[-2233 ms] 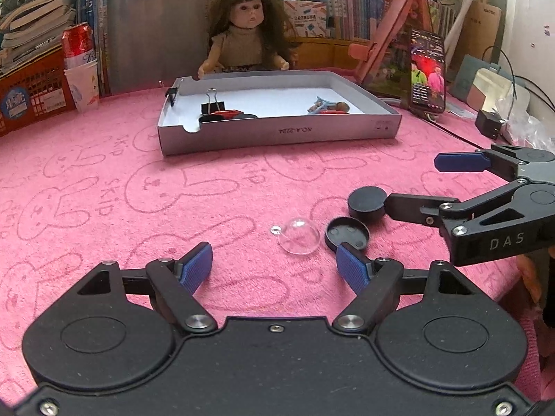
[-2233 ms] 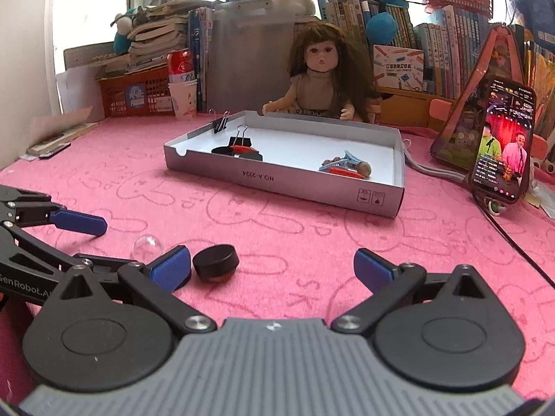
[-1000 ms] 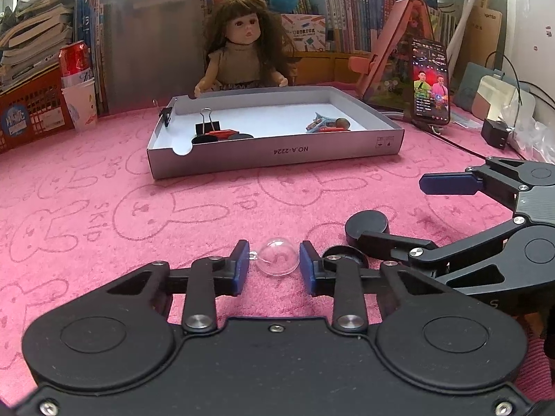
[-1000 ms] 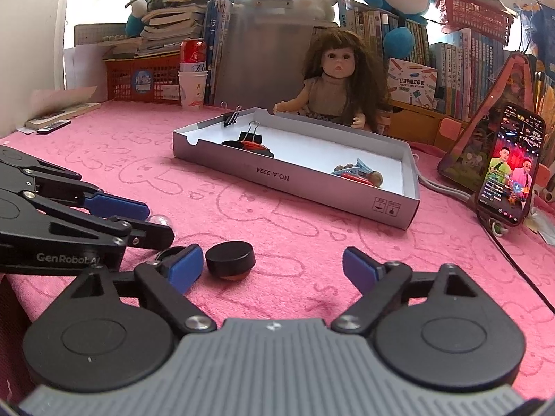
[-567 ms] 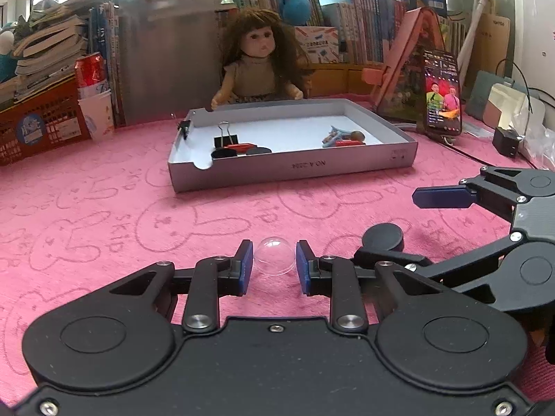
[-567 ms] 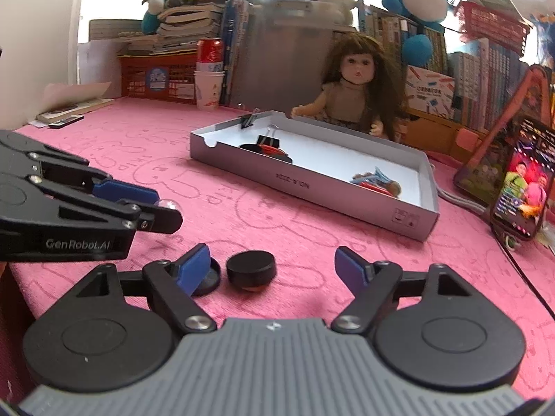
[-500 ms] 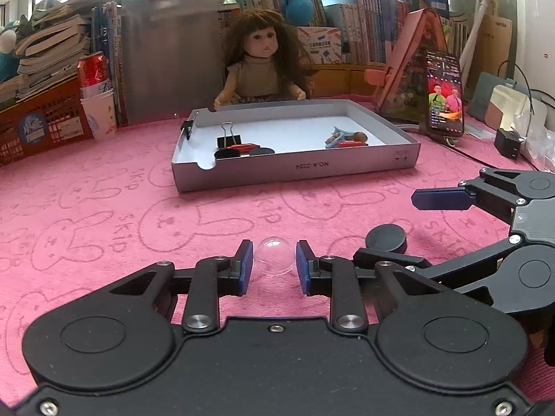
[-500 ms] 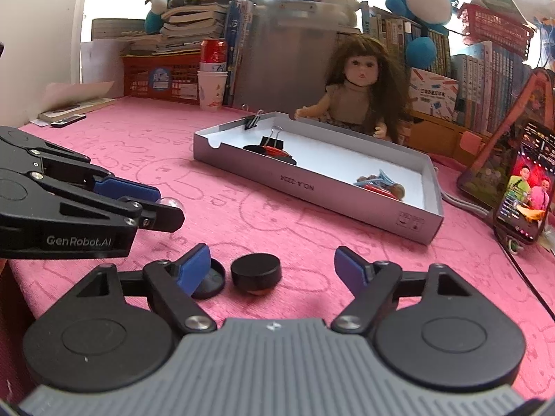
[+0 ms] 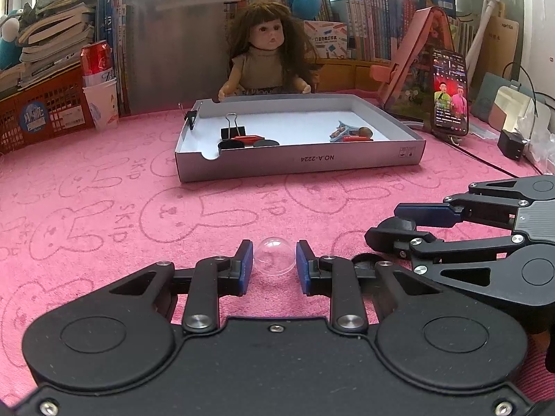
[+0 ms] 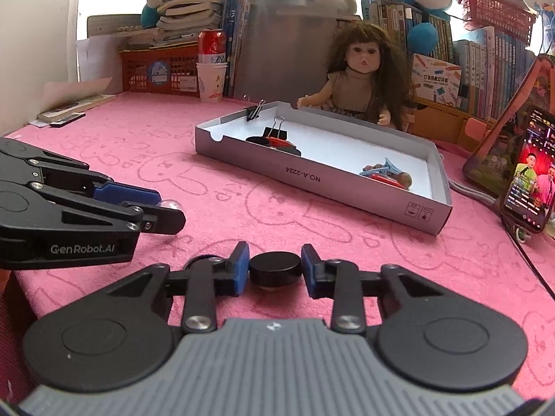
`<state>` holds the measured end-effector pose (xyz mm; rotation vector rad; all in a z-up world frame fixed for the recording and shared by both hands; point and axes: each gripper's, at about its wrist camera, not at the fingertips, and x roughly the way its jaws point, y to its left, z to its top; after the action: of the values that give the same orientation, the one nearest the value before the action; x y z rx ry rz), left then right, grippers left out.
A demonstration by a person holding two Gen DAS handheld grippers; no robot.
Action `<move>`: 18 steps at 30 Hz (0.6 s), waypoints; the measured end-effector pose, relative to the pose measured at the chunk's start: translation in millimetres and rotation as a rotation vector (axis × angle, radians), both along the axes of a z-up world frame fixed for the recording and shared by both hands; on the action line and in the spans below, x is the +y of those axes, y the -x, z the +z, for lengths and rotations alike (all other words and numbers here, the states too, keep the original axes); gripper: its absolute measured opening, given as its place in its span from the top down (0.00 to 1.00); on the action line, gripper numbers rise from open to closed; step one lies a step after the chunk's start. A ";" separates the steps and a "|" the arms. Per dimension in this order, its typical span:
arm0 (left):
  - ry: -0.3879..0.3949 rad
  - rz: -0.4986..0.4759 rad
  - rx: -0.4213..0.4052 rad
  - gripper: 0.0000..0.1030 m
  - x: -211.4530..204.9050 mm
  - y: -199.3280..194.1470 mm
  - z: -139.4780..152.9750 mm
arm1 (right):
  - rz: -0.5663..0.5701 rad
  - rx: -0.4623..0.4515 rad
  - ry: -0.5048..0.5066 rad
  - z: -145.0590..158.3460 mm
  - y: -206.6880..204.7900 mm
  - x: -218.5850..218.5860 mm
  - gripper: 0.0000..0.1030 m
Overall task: Organize rigid objects
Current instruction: 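Close the right tool on the black lid and carry both objects over the white tray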
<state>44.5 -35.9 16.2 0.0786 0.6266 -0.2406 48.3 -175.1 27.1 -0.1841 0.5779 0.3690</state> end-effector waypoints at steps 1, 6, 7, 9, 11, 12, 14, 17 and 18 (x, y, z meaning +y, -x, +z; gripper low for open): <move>0.001 0.001 0.001 0.76 0.2 -0.1 0.2 | -0.002 -0.002 -0.005 0.7 0.2 -0.4 0.63; 0.009 0.011 0.006 0.76 2.1 -2.7 1.6 | -0.025 0.002 -0.054 8.2 -3.3 -7.9 0.63; 0.009 0.013 0.006 0.76 2.4 -3.3 1.9 | -0.034 0.003 -0.066 9.7 -4.5 -10.3 0.63; 0.009 0.017 0.004 0.76 2.5 -4.6 2.6 | -0.054 0.007 -0.082 12.2 -7.3 -14.7 0.63; 0.012 0.020 0.006 0.76 2.2 -7.3 3.4 | -0.074 0.010 -0.095 13.5 -10.1 -18.6 0.63; 0.016 0.023 0.006 0.76 2.4 -8.6 4.2 | -0.085 0.014 -0.102 13.8 -12.0 -20.6 0.63; 0.023 0.028 0.007 0.76 2.7 -11.2 5.8 | -0.104 0.020 -0.115 14.1 -15.7 -23.9 0.63; 0.029 0.032 0.001 0.76 1.9 -16.1 9.2 | -0.128 0.030 -0.137 14.7 -20.9 -28.1 0.63; 0.030 0.035 -0.004 0.76 1.3 -18.1 10.8 | -0.136 0.035 -0.145 15.0 -23.0 -29.6 0.63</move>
<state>62.6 -34.6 27.0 0.0393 0.6201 -0.2158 71.4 -204.7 42.1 0.0015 0.5920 0.2810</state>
